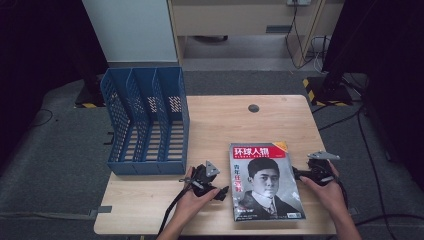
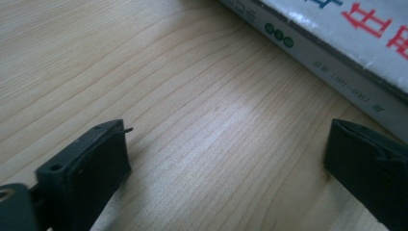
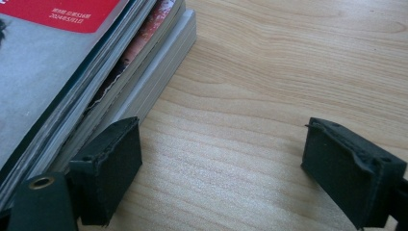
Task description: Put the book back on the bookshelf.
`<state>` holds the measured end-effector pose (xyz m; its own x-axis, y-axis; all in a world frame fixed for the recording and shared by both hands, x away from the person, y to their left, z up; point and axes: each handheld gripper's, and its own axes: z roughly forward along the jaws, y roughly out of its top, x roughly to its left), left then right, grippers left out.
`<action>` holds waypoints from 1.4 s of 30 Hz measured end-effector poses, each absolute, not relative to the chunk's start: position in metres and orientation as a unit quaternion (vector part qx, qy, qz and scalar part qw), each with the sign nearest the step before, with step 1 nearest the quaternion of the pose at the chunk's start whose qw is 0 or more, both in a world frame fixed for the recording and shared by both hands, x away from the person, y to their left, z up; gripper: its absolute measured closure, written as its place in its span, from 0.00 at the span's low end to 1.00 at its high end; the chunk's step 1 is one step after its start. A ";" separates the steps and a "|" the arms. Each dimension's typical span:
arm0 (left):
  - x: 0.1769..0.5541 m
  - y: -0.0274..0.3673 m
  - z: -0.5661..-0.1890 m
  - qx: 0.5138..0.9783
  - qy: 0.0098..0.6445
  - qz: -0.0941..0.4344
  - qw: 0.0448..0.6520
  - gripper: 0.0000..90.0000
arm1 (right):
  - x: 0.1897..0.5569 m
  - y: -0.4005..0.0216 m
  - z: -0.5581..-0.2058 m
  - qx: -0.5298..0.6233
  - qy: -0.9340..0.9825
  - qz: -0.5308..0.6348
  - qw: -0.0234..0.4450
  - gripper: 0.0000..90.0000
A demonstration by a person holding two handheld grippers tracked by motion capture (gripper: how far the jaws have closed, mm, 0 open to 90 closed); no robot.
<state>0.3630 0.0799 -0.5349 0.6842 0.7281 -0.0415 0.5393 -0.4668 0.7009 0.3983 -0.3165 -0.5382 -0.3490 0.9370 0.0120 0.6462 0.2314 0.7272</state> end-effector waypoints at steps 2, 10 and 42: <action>0.363 0.080 -0.534 0.845 0.375 0.130 0.358 0.04 | 0.398 -0.316 -0.538 0.527 0.752 0.328 0.221 0.15; 0.359 0.083 -0.520 0.831 0.380 0.139 0.383 0.11 | 0.393 -0.322 -0.519 0.528 0.723 0.373 0.244 0.37; 0.340 0.056 -0.516 0.826 0.345 0.063 0.441 0.20 | 0.382 -0.280 -0.511 0.448 0.768 0.425 0.170 0.38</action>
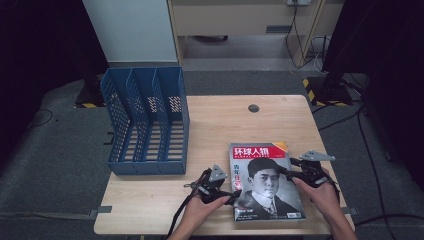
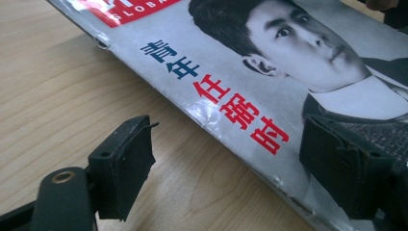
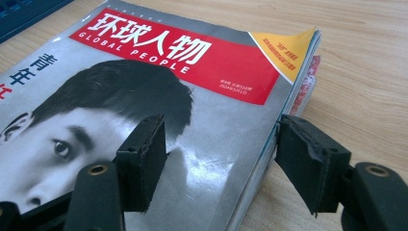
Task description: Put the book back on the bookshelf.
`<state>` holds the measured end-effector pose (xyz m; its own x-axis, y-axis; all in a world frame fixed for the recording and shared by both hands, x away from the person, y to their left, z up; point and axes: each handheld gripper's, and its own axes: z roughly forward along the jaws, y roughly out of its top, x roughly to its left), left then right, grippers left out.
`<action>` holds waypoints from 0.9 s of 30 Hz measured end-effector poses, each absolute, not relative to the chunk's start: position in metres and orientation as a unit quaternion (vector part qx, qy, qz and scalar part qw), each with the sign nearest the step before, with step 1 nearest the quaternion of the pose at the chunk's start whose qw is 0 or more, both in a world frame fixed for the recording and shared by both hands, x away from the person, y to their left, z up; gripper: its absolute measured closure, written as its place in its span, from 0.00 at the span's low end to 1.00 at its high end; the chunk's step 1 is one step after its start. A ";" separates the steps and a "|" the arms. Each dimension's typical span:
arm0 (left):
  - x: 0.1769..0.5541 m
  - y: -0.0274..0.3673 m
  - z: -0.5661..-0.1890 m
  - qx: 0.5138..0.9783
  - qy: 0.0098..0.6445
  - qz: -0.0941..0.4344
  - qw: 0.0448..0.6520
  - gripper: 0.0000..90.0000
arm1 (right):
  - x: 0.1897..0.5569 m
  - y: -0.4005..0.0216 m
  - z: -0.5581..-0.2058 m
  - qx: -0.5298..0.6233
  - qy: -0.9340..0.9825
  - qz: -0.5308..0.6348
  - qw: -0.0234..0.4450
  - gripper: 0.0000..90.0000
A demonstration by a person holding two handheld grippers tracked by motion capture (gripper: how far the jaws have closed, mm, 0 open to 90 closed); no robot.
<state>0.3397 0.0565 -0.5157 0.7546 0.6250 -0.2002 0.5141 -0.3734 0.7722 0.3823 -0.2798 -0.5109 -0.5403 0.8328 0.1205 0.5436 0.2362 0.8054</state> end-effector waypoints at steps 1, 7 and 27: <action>0.341 0.056 -0.517 0.825 0.345 0.056 0.444 0.20 | 0.382 -0.278 -0.511 0.447 0.769 0.423 0.173 0.37; 0.342 0.056 -0.519 0.824 0.345 0.046 0.448 0.20 | 0.382 -0.278 -0.511 0.443 0.772 0.421 0.176 0.38; 0.350 0.055 -0.518 0.832 0.336 0.013 0.442 0.18 | 0.384 -0.262 -0.511 0.422 0.784 0.419 0.178 0.37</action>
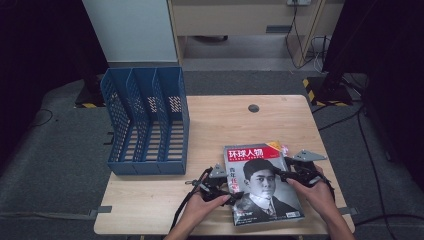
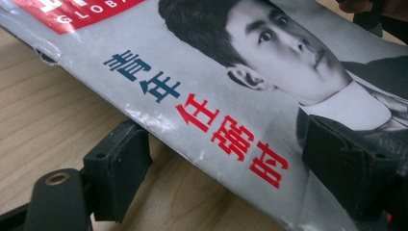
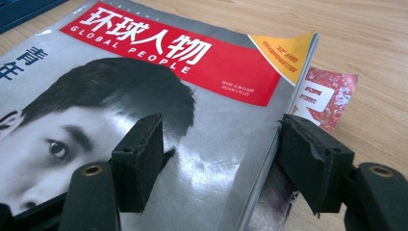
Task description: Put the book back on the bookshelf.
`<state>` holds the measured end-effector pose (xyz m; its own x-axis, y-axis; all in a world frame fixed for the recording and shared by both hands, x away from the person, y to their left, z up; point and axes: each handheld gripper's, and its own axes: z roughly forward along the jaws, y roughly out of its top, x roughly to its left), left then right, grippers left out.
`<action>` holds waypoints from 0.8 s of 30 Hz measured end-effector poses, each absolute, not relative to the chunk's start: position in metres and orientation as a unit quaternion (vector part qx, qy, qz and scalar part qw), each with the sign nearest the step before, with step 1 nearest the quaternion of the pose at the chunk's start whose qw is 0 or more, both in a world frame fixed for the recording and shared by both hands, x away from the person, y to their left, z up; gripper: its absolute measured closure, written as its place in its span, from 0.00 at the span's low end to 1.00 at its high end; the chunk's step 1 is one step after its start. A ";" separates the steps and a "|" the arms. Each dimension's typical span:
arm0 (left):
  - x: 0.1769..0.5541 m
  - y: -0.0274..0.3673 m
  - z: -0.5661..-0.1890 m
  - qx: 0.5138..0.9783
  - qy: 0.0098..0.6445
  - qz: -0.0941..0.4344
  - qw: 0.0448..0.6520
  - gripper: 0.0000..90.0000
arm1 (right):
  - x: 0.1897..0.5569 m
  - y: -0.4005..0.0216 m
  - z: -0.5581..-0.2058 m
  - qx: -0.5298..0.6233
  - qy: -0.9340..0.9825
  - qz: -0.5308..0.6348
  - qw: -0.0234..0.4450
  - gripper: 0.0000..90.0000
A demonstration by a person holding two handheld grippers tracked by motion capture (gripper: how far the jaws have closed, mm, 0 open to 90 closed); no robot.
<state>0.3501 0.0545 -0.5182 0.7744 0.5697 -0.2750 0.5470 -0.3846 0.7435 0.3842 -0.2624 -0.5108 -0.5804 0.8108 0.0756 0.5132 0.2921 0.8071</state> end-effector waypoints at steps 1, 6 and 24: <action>0.353 0.055 -0.518 0.832 0.337 0.014 0.441 0.19 | 0.384 -0.262 -0.511 0.421 0.785 0.419 0.176 0.37; 0.365 0.061 -0.508 0.823 0.350 0.007 0.446 0.20 | 0.385 -0.260 -0.510 0.418 0.788 0.418 0.171 0.37; 0.417 0.043 -0.477 0.826 0.368 -0.006 0.427 0.32 | 0.387 -0.263 -0.510 0.417 0.787 0.424 0.163 0.46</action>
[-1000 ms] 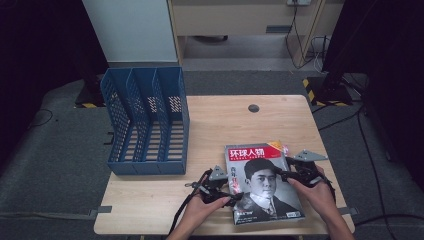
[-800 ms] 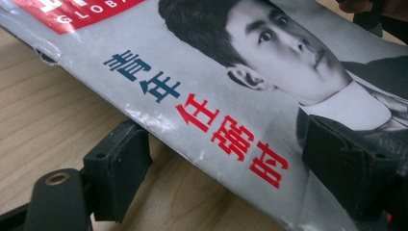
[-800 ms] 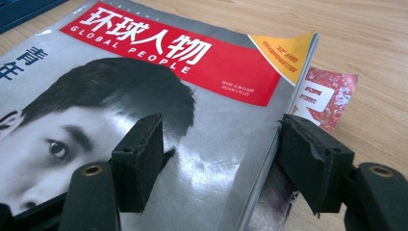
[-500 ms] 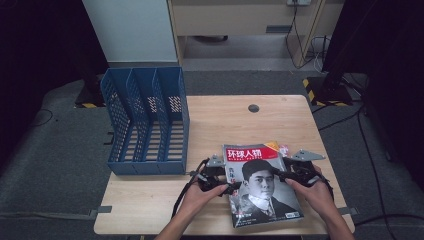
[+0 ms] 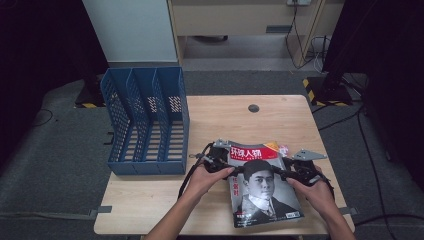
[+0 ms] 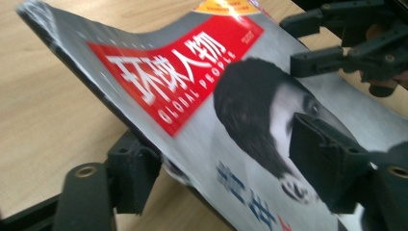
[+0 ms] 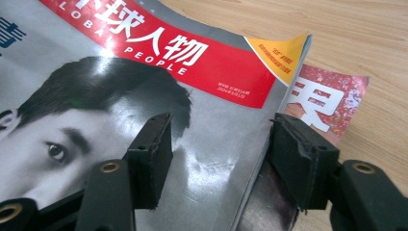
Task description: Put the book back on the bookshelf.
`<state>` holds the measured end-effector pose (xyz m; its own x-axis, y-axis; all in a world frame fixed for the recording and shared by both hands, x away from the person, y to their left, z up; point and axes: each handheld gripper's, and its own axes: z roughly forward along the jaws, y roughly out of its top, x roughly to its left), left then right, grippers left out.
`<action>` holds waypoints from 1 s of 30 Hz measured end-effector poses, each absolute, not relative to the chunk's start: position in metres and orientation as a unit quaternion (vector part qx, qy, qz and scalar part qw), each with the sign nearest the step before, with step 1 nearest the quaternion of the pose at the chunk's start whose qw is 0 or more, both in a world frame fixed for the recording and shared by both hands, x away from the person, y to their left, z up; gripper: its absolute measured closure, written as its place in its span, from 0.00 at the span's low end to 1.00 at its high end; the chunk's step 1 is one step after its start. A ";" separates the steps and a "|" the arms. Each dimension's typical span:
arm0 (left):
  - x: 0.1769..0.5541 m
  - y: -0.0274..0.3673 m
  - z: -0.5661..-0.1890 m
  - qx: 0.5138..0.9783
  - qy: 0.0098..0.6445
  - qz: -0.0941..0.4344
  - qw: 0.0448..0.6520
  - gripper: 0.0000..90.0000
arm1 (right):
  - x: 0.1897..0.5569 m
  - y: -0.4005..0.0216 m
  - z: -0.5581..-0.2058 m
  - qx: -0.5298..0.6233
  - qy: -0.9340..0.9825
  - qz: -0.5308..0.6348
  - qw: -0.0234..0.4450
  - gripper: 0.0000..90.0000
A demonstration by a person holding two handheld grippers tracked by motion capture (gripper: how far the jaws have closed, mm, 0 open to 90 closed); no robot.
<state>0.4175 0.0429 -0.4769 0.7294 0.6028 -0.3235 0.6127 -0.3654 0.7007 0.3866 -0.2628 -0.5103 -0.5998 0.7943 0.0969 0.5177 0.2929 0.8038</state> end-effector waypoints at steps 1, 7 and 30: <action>0.420 0.041 -0.475 0.826 0.370 -0.006 0.426 0.35 | 0.387 -0.263 -0.510 0.420 0.785 0.426 0.161 0.47; 0.427 0.033 -0.468 0.827 0.376 -0.008 0.419 0.50 | 0.387 -0.260 -0.510 0.417 0.786 0.429 0.156 0.52; 0.443 0.009 -0.473 0.818 0.403 -0.008 0.410 0.50 | 0.385 -0.257 -0.511 0.406 0.790 0.435 0.148 0.55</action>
